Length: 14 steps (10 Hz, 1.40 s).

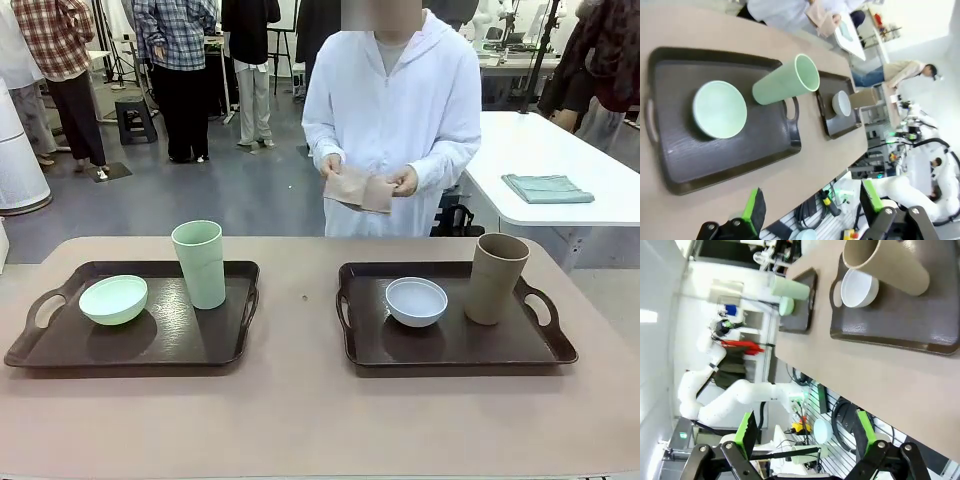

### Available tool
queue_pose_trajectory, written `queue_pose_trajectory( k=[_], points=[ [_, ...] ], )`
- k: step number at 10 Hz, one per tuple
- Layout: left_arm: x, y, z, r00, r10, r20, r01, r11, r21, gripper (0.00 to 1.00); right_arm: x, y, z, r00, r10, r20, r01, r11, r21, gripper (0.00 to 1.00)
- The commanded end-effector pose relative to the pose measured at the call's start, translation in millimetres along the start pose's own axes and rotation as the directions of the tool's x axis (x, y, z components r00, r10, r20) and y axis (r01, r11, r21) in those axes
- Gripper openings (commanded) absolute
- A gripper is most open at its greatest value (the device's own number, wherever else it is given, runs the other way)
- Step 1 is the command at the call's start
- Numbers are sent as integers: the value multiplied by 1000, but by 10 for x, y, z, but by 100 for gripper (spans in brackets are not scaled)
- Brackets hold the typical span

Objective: Set up a tray with a mat and arrange the tableware.
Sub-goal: Pick up the Picnic Bowl and Reusable plastic cup from the Handle tray in front of the human's position and hold them in the air.

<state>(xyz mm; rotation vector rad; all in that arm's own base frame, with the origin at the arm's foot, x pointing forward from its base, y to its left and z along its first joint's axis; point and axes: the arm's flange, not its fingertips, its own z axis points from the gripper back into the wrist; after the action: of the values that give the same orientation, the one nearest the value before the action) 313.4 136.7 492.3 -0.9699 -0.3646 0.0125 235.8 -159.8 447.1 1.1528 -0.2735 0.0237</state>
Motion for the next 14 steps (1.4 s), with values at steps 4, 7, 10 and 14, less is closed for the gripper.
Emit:
queue_pose_trajectory(
  k=[4,7,10,14],
  points=[
    [0,0,0,1000,0,0,0,1000,0,100,0,0,0,1000,0,0,0,1000,0,100],
    [0,0,0,1000,0,0,0,1000,0,100,0,0,0,1000,0,0,0,1000,0,100],
    [0,0,0,1000,0,0,0,1000,0,100,0,0,0,1000,0,0,0,1000,0,100],
    [0,0,0,1000,0,0,0,1000,0,100,0,0,0,1000,0,0,0,1000,0,100]
  ],
)
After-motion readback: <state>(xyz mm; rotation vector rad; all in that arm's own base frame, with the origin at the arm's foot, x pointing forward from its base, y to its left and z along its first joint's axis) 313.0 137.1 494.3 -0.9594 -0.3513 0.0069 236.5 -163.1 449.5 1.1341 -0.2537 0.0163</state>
